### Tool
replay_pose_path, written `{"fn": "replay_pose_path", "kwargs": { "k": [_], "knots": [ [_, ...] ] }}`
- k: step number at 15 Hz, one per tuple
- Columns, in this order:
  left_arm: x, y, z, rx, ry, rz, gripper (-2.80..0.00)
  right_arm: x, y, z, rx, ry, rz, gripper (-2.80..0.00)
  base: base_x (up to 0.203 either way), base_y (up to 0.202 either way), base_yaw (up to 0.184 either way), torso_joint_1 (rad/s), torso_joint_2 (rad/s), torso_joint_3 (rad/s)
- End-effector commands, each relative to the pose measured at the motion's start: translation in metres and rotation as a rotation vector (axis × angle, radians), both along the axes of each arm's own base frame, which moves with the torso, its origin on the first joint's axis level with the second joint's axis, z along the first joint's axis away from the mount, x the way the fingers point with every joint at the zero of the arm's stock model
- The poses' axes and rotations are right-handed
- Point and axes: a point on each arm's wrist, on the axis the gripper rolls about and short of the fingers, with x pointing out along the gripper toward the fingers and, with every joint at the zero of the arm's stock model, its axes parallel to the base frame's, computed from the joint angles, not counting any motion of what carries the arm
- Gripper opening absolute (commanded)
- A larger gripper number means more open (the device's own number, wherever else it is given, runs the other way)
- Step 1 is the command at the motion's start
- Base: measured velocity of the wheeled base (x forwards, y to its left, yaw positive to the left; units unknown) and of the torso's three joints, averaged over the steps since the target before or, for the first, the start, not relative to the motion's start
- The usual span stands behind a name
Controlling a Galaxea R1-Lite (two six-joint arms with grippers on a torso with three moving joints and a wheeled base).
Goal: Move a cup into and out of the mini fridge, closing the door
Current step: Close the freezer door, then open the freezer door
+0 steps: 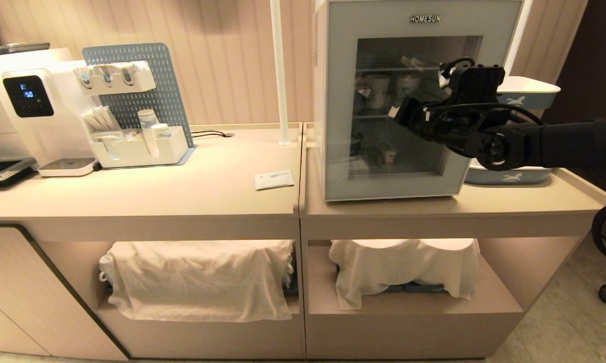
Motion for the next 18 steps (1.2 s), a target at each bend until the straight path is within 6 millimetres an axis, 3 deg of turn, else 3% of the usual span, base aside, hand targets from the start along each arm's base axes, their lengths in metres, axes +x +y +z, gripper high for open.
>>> {"fn": "replay_pose_path", "kwargs": {
  "k": [1, 6, 10, 18],
  "knots": [
    [0.000, 0.000, 0.000, 0.000, 0.000, 0.001, -2.80, -0.007, -0.002, 0.000, -0.024, 0.026, 0.002, -2.80, 0.000, 0.000, 0.000, 0.000, 0.00, 0.000],
    [0.000, 0.000, 0.000, 0.000, -0.001, 0.001, -2.80, -0.055, -0.012, 0.003, -0.138, 0.145, 0.041, -2.80, 0.000, 0.000, 0.000, 0.000, 0.00, 0.000],
    [0.000, 0.000, 0.000, 0.000, -0.001, 0.000, -2.80, -0.108, -0.028, -0.001, -0.368, 0.244, 0.066, -2.80, 0.000, 0.000, 0.000, 0.000, 0.00, 0.000],
    [0.000, 0.000, 0.000, 0.000, 0.001, 0.001, -2.80, -0.242, -0.064, -0.015, -0.628, 0.303, -0.077, -2.80, 0.000, 0.000, 0.000, 0.000, 0.00, 0.000]
  ]
}}
